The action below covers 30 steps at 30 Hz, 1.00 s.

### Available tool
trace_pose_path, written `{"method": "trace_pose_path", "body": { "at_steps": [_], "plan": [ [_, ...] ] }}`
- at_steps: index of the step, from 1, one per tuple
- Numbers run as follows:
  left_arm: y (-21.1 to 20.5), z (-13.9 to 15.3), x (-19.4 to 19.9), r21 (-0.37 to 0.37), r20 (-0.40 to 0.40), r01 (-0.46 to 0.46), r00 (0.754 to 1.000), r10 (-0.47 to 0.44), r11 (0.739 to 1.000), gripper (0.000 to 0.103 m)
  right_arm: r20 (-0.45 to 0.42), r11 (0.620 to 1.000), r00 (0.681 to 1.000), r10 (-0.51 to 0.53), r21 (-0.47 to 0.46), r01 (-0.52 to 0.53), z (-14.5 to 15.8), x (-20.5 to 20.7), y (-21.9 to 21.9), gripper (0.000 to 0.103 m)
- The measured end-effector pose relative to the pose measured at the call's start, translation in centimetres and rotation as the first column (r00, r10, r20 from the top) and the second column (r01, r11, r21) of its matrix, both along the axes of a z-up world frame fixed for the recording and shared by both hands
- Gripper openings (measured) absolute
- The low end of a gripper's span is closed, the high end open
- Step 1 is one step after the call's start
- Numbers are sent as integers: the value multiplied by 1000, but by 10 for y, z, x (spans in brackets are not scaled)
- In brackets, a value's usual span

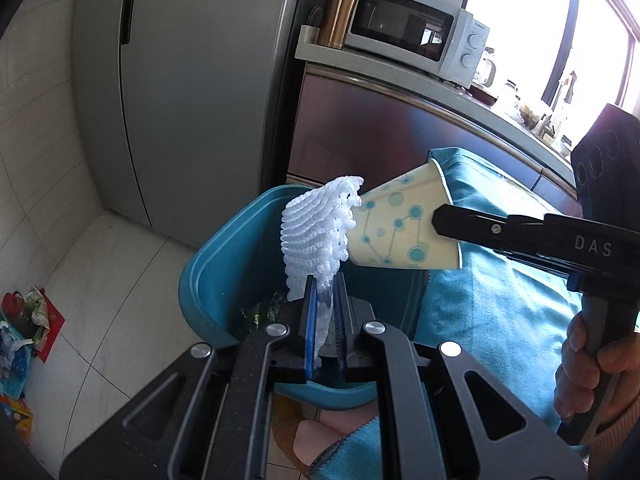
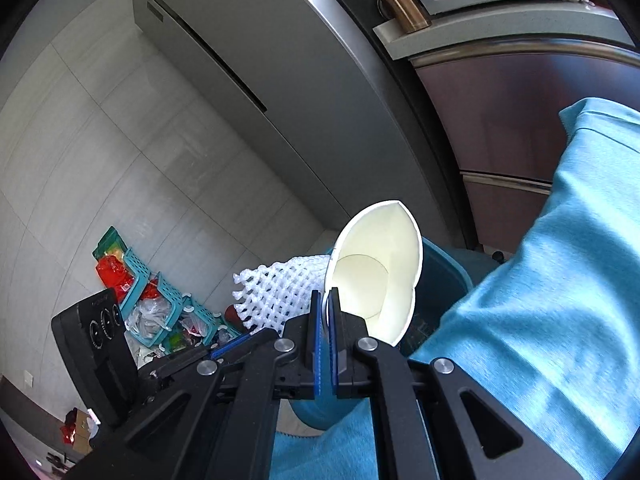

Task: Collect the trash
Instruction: 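Open both tools to drop the foam net and paper cup into the bin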

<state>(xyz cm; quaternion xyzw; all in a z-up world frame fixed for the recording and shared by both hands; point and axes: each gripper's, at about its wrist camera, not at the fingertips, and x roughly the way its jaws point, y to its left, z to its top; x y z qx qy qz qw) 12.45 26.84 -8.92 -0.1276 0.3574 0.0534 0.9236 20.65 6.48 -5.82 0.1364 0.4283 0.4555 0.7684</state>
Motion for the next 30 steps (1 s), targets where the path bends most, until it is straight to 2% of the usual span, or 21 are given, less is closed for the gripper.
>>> {"method": "trace_pose_path", "body": {
  "at_steps": [7, 16, 23, 30],
  "plan": [
    [1, -13, 13, -8, -27, -14, 1000, 14, 1000, 12, -38, 999, 999, 2, -40, -3, -13, 11, 20, 8],
    [-2, -32, 20, -25, -64, -1, 998, 0, 1000, 14, -35, 999, 999, 8, -39, -10, -10, 7, 13, 10],
    [-6, -27, 10, -22, -36, 11, 999, -12, 1000, 17, -17, 999, 1000, 1, -38, -1, -4, -1, -7, 11],
    [-21, -7, -5, -29, 23, 70, 997, -69, 997, 25, 45, 999, 999, -18, -40, 20, 9, -22, -44, 21]
  ]
}}
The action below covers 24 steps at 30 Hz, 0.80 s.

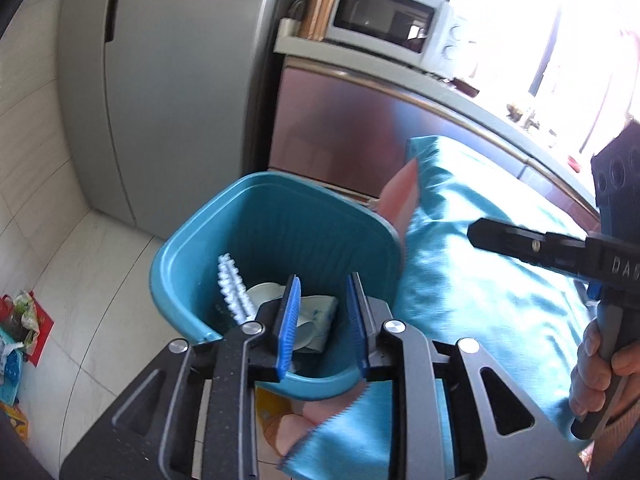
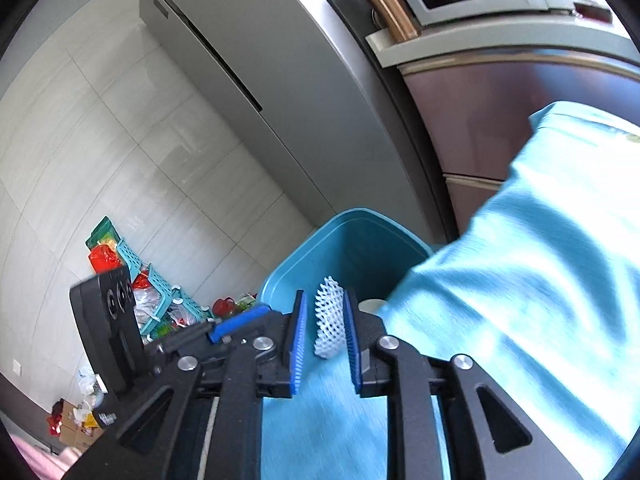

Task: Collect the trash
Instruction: 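Open both tools to drop the foam net and paper cup into the bin, then move both open tools back over the tissues and gold wrappers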

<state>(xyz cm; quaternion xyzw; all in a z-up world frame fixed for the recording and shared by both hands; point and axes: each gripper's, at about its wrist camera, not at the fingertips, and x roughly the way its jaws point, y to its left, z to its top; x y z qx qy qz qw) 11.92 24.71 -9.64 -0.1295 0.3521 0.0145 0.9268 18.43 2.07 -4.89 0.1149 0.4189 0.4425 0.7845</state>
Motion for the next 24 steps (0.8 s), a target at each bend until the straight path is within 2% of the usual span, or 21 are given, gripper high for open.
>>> {"method": "trace_pose_path", "body": {
  "at_steps": [6, 12, 18, 24],
  "plan": [
    [-35, 23, -7, 10, 67, 101, 993, -102, 995, 32, 55, 998, 996, -67, 1, 67, 16, -20, -50, 27],
    [-87, 38, -6, 26, 100, 236, 966, -237, 971, 35, 105, 986, 980, -169, 9, 169, 29, -41, -108, 27],
    [-146, 41, -3, 22, 96, 367, 925, -367, 930, 35, 138, 958, 949, -283, -5, 286, 31, -64, -172, 28],
    [-204, 42, -4, 34, 91, 486, 869, -487, 873, 35, 137, 916, 908, -395, -19, 401, 21, -83, -232, 28]
  ]
}}
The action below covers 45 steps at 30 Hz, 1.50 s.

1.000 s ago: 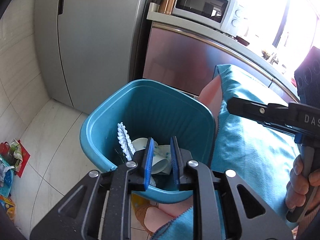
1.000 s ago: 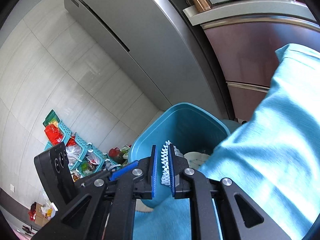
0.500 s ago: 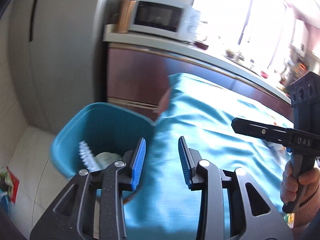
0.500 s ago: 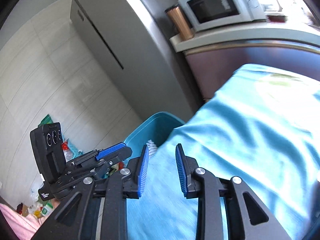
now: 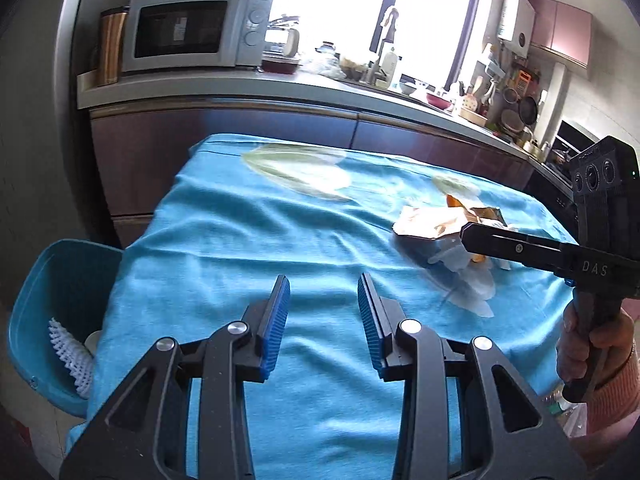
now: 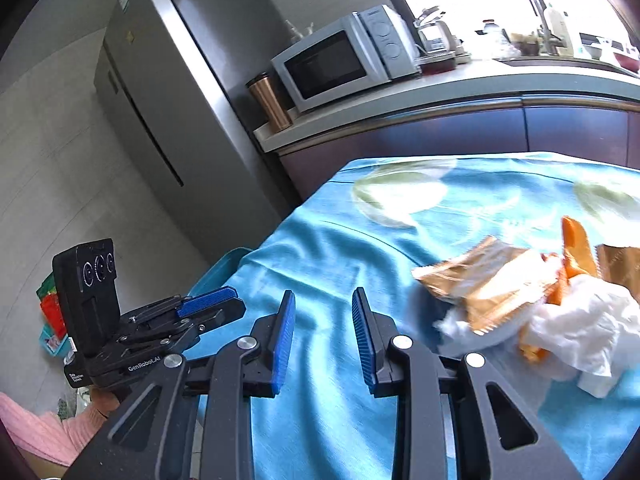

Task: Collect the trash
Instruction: 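Move both open tools back over the tissues and gold wrappers, then grasp a white tissue with the left tool while the right tool grasps another tissue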

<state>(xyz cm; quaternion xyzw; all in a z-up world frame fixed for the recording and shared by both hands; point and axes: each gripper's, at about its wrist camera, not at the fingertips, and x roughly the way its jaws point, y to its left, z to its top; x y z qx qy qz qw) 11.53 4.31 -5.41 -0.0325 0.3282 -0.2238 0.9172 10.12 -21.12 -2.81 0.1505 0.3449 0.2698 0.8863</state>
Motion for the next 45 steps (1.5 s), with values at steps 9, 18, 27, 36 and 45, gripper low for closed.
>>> {"method": "trace_pose_path", "body": {
  "at_steps": [9, 18, 27, 36, 45],
  "plan": [
    [-70, -2, 6, 14, -13, 162, 987, -161, 987, 44, -15, 977, 977, -214, -26, 214, -15, -20, -79, 35],
    [-131, -4, 18, 42, -39, 262, 965, -260, 964, 53, -24, 936, 937, -349, -60, 347, -26, -19, -125, 49],
    [-163, -14, 42, 43, -107, 284, 955, -278, 958, 53, -66, 938, 937, -343, -77, 338, -37, -7, -130, 55],
    [-174, -24, 61, 24, -164, 287, 946, -280, 958, 23, -136, 944, 935, -327, -88, 317, -49, 7, -126, 46],
    [-168, -23, 52, 8, -140, 299, 945, -295, 954, 3, -162, 950, 936, -313, -45, 310, -53, 6, -134, 7]
  ]
}}
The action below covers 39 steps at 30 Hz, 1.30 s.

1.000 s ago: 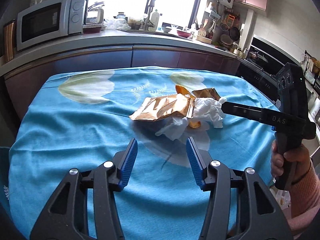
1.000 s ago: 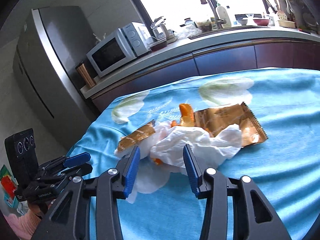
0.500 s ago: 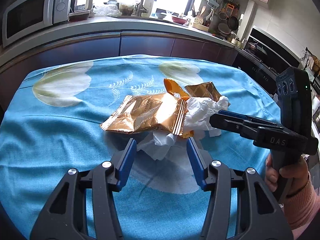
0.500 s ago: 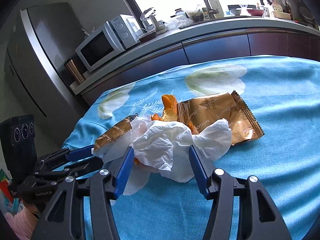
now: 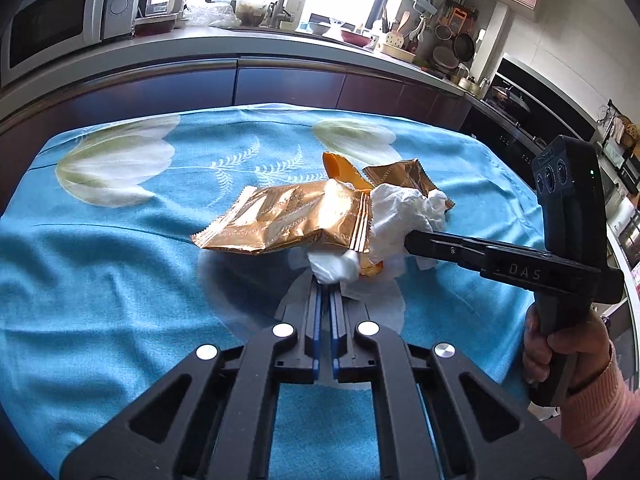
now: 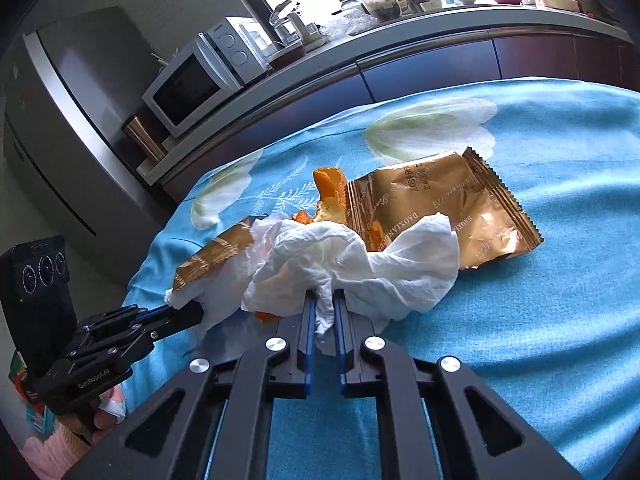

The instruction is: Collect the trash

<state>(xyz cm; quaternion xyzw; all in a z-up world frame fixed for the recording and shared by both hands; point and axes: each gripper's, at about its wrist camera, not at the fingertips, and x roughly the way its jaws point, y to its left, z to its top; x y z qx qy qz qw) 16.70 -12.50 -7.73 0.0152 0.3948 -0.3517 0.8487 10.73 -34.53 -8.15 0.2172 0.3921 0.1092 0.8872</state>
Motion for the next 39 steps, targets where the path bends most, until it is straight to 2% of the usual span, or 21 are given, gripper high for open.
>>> {"method": "trace_pose_path", "body": {
  "at_steps": [9, 12, 20, 25, 32, 36, 39],
  "plan": [
    [25, 10, -20, -47, 13, -4, 1000, 5, 999, 2, 47, 1000, 999, 8, 5, -8, 10, -20, -1, 6],
    [39, 12, -29, -82, -12, 4, 1000, -5, 997, 2, 67, 1000, 998, 17, 5, -17, 16, -26, 1, 6],
    [76, 13, -56, -80, 4, -19, 1000, 20, 997, 2, 114, 998, 991, 66, -12, -65, 31, -36, 18, 6],
    [103, 16, -69, -125, -14, -19, 1000, 18, 992, 2, 130, 993, 985, 116, -19, -115, 38, -37, 36, 6],
    [128, 22, -74, -129, -1, -73, 997, 73, 989, 2, 154, 976, 964, 216, -8, -218, 47, -36, 70, 6],
    [136, 21, -76, -130, -4, -84, 996, 85, 988, 2, 170, 955, 940, 295, -25, -295, 51, -33, 99, 6],
    [139, 20, -79, -130, -1, -80, 997, 80, 988, 2, 160, 949, 936, 313, -30, -313, 47, -25, 115, 6]
  ]
}}
